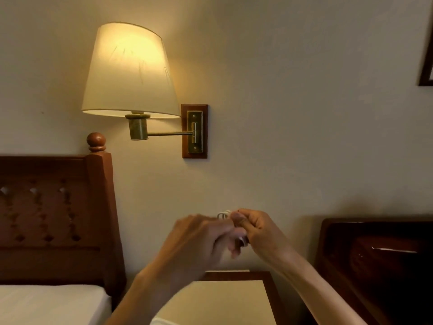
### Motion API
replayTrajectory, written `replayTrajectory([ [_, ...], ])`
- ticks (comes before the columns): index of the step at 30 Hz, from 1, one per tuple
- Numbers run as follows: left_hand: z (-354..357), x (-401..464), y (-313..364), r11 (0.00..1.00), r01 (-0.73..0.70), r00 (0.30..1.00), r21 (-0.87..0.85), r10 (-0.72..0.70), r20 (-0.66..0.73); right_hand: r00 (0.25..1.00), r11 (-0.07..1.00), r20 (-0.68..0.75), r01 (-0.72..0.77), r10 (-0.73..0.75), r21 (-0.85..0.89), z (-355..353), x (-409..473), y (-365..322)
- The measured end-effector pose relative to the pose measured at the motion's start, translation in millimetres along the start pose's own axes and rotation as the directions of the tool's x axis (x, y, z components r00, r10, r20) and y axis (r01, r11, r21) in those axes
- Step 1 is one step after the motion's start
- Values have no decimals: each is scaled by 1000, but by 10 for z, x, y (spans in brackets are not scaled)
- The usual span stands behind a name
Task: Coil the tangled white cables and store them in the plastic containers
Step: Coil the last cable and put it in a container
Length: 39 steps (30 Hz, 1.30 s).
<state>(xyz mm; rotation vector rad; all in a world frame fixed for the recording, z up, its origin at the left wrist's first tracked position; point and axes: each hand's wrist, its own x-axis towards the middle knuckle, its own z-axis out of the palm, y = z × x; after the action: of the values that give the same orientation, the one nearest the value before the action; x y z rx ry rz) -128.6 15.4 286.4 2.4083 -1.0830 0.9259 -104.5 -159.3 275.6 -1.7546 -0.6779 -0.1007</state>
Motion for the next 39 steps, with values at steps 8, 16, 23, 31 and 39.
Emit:
replayTrajectory([
  [8,200,-12,-296,930,99,991,-355,-125,-53,986,996,141,-85,85,-7,-83,62,-128],
  [16,356,-65,-375,832,248,965,-496,-256,53,971,987,197,-116,136,-107,-108,103,-163],
  [23,428,-61,-299,768,289,919,-572,-389,-57,1000,969,-23,-7,2,-247,-19,160,-32],
  [31,458,-151,-314,714,339,855,-613,-506,-115,995,919,-95,-68,34,-387,-160,40,36],
  [39,612,-81,-301,783,348,857,-516,-488,-164,933,977,-290,-204,213,63,-31,75,-110],
])
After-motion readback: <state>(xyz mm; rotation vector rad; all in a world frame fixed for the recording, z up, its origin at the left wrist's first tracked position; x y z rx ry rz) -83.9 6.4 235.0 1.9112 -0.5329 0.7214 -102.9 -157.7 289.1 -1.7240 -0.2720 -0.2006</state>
